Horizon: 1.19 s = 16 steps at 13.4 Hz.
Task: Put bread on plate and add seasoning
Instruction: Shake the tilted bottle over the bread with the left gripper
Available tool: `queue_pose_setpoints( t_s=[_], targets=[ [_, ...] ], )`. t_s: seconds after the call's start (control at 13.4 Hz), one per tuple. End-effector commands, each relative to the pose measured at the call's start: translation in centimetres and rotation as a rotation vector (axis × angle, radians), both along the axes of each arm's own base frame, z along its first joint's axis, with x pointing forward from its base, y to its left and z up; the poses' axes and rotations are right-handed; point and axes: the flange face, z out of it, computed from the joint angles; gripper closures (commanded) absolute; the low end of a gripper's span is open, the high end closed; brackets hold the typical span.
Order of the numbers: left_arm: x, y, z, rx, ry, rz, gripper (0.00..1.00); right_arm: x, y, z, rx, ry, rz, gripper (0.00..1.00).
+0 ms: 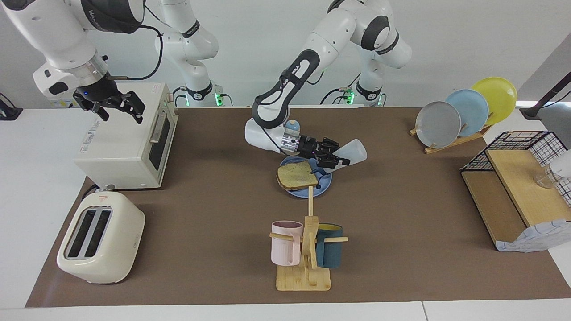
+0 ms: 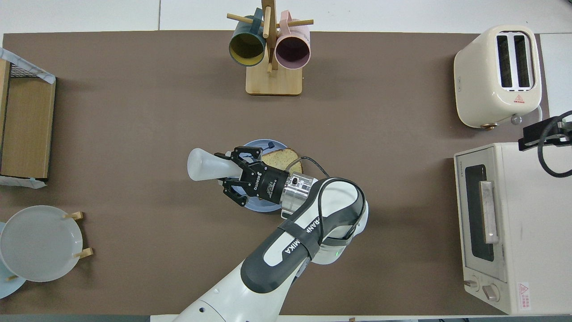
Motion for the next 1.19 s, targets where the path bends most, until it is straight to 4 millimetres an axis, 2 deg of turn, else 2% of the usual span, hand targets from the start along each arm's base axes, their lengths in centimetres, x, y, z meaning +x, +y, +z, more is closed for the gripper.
queue_pose_setpoints(
  t_s=[0.0,0.22,0.37,0.52,0.67,0.82,0.89,1.12],
  targets=[
    [1.2,0.7,0.5,0.010,-0.016,0.010,1.00,-0.6,-0.3,0.1,-0.002,-0.014,0.012,0.00],
    [4.3,3.0,0.6,0.013,-0.038,0.020,1.00,-0.6,-0.3,0.2,-0.002,-0.015,0.012,0.00],
    [5.4,3.7,0.6,0.024,-0.053,0.014,1.00,-0.6,-0.3,0.2,-0.002,-0.015,0.013,0.00],
    [4.6,3.0,0.7,0.024,-0.052,0.008,1.00,-0.6,-0.3,0.2,-0.002,-0.015,0.012,0.00],
    [1.5,0.2,0.9,0.025,-0.045,-0.034,1.00,-0.6,-0.3,0.2,-0.002,-0.015,0.012,0.00],
    [-1.7,-1.9,0.8,0.032,-0.034,-0.056,1.00,-0.6,-0.3,0.2,-0.002,-0.015,0.012,0.00],
    [-2.5,-2.5,0.9,0.034,-0.035,-0.063,1.00,-0.6,-0.3,0.2,-0.002,-0.015,0.012,0.00],
    [-1.2,-1.1,0.1,0.035,-0.020,-0.050,1.00,-0.6,-0.3,0.2,-0.002,-0.015,0.012,0.00]
  ],
)
